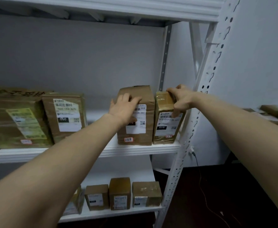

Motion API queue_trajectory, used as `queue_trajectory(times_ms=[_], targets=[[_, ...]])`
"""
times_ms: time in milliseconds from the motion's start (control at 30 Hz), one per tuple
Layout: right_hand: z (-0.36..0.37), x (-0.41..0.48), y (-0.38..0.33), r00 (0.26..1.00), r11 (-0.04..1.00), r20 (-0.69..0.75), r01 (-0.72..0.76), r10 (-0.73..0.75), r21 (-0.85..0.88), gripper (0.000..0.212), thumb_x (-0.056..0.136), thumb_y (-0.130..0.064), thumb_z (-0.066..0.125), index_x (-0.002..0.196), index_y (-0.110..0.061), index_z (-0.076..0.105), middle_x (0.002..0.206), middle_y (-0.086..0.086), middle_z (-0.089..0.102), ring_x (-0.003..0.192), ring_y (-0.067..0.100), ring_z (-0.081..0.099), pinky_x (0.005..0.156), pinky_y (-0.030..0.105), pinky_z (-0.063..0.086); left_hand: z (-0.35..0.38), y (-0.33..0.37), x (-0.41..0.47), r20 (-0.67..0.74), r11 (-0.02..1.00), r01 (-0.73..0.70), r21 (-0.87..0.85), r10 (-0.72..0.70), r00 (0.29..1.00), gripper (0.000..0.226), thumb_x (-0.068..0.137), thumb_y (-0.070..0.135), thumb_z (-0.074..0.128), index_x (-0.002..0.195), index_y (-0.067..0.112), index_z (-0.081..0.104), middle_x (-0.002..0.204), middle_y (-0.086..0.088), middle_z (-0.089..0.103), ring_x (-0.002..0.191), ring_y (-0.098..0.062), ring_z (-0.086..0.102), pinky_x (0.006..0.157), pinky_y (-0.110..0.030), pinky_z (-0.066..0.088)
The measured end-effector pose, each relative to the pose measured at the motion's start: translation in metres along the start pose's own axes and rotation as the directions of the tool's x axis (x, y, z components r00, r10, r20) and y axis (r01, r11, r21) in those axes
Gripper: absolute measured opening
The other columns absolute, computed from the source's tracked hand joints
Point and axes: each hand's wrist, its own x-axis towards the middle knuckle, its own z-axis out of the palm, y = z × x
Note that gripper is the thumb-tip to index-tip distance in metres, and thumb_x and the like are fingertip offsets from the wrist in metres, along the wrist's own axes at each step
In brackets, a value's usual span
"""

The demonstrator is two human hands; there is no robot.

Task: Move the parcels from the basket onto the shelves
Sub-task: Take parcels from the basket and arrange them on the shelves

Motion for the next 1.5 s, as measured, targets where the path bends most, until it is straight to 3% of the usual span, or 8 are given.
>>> queue_trajectory(times_ms=[200,333,400,500,667,867,1300,1500], targets=[[0.002,0.016,0.007,1.000,0.999,0.022,0.018,-0.019,0.034,0.098,0.077,-0.017,0.076,0.152,-0.017,0.013,0.149,0.016,0.020,0.136,0.036,0.027,0.110,0.041,0.031,0.005,0.003,0.006,-0.003,0.998,0.035,-0.048,-0.035,0.999,0.067,0.089,0.026,0.063,0.145,0.030,0.025,0.152,-0.001,0.026,0.144,-0.027,0.014,0.110,-0.060,0.021],[0.012,0.023,0.012,0.998,0.993,-0.052,0.028,-0.034,-0.111,0.088,0.079,-0.021,0.071,0.151,-0.017,0.020,0.156,0.015,0.016,0.143,0.037,0.013,0.115,0.049,0.021,0.006,0.003,0.006,0.029,0.999,0.042,-0.010,-0.041,0.999,0.077,0.087,0.024,0.066,0.148,0.031,0.019,0.155,-0.001,0.019,0.145,-0.028,0.010,0.109,-0.066,0.016],[0.016,0.021,0.010,0.993,0.985,-0.108,0.031,-0.049,-0.167,0.083,0.075,-0.027,0.074,0.145,-0.017,0.031,0.152,0.015,0.025,0.139,0.037,0.021,0.112,0.050,0.026,0.010,0.003,0.004,0.015,0.999,0.053,0.002,-0.053,0.998,0.086,0.086,0.018,0.067,0.150,0.032,0.012,0.156,-0.001,0.015,0.145,-0.028,0.007,0.108,-0.068,0.016],[0.024,0.017,0.007,0.987,0.984,-0.147,0.041,-0.067,-0.175,0.106,0.063,-0.040,0.085,0.148,-0.020,0.025,0.148,0.010,0.033,0.135,0.033,0.032,0.108,0.048,0.033,0.019,0.004,0.005,-0.053,0.997,0.073,0.018,-0.072,0.996,0.091,0.083,0.004,0.066,0.150,0.033,0.012,0.155,-0.001,0.017,0.144,-0.028,0.009,0.106,-0.066,0.025],[0.034,0.018,0.007,0.980,0.989,-0.179,0.058,-0.082,-0.138,0.113,0.068,-0.031,0.084,0.153,-0.026,0.010,0.156,0.010,0.020,0.143,0.031,0.017,0.112,0.048,0.027,0.023,0.005,0.007,-0.096,0.995,0.087,0.044,-0.082,0.992,0.089,0.082,0.000,0.063,0.149,0.033,0.015,0.153,0.000,0.020,0.143,-0.028,0.012,0.100,-0.056,0.033],[0.034,0.027,0.008,0.982,0.993,-0.154,0.094,-0.104,-0.073,0.111,0.069,-0.027,0.084,0.153,-0.025,0.013,0.156,0.010,0.014,0.143,0.030,0.016,0.114,0.044,0.025,0.023,0.006,0.007,-0.117,0.992,0.113,0.051,-0.106,0.987,0.087,0.083,0.000,0.062,0.149,0.032,0.015,0.153,-0.001,0.020,0.143,-0.027,0.013,0.098,-0.052,0.034],[0.037,0.035,0.018,0.976,0.986,-0.167,0.125,-0.142,-0.109,0.105,0.072,-0.030,0.081,0.153,-0.022,0.015,0.153,0.009,0.021,0.140,0.030,0.017,0.113,0.047,0.025,0.022,0.011,0.007,-0.107,0.990,0.125,0.066,-0.117,0.987,0.086,0.083,-0.003,0.057,0.149,0.031,0.015,0.153,-0.003,0.021,0.142,-0.027,0.014,0.097,-0.053,0.034],[0.040,0.033,0.017,0.966,0.979,-0.206,0.126,-0.158,-0.159,0.099,0.075,-0.028,0.079,0.152,-0.025,0.017,0.150,0.007,0.025,0.138,0.027,0.019,0.109,0.049,0.033,0.021,0.011,0.007,-0.106,0.989,0.134,0.069,-0.126,0.986,0.088,0.081,-0.004,0.058,0.148,0.033,0.014,0.151,-0.006,0.022,0.141,-0.027,0.014,0.096,-0.050,0.035]])
